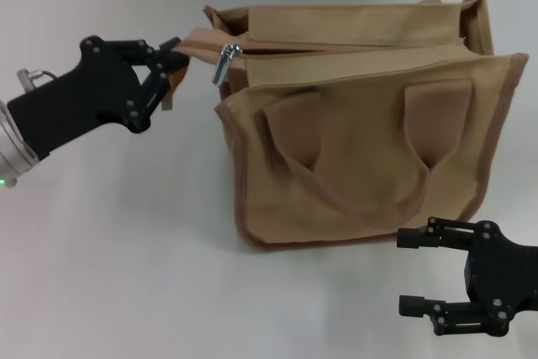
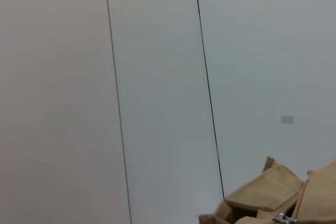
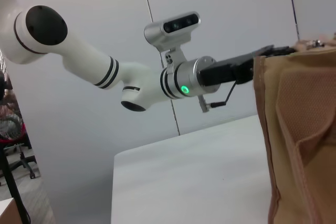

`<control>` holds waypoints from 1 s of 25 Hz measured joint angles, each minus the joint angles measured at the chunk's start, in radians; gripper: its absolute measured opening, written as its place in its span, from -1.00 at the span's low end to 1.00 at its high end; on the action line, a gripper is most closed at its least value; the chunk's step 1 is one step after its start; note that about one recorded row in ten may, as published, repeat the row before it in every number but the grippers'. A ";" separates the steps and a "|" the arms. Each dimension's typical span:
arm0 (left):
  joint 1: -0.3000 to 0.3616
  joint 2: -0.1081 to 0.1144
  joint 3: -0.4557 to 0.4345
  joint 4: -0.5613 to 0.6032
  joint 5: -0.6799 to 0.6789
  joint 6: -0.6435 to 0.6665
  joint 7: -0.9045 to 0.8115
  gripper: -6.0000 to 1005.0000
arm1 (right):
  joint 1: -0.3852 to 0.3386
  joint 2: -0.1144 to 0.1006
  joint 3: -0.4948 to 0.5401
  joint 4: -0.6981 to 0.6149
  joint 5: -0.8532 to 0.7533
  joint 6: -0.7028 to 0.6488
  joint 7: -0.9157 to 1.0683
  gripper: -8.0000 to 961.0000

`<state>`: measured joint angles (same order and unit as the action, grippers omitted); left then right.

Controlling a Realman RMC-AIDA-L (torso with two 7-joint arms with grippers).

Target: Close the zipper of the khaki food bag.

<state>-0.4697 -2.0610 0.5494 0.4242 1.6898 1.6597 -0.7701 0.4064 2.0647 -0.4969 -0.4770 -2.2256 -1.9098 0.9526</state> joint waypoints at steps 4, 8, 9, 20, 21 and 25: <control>-0.004 0.001 0.000 0.044 -0.003 0.002 -0.037 -0.94 | 0.000 0.000 0.000 0.000 0.000 -0.003 0.000 0.62; -0.013 0.001 0.000 0.070 -0.005 -0.001 -0.058 -0.94 | 0.000 0.000 0.001 0.000 0.000 -0.010 0.000 0.62; -0.013 0.001 0.000 0.070 -0.005 -0.001 -0.058 -0.94 | 0.000 0.000 0.001 0.000 0.000 -0.010 0.000 0.62; -0.033 0.008 0.001 0.120 -0.006 -0.006 -0.095 -0.94 | 0.000 0.000 0.002 0.000 0.034 -0.033 0.000 0.62; -0.034 0.010 0.001 0.121 -0.006 -0.006 -0.096 -0.94 | 0.000 0.000 0.002 0.002 0.048 -0.044 0.000 0.62; -0.037 0.013 0.000 0.121 -0.006 -0.007 -0.098 -0.94 | 0.011 0.000 0.002 0.021 0.136 -0.140 0.025 0.62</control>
<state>-0.5067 -2.0482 0.5495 0.5456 1.6842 1.6522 -0.8677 0.4172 2.0644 -0.4954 -0.4564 -2.0894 -2.0503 0.9773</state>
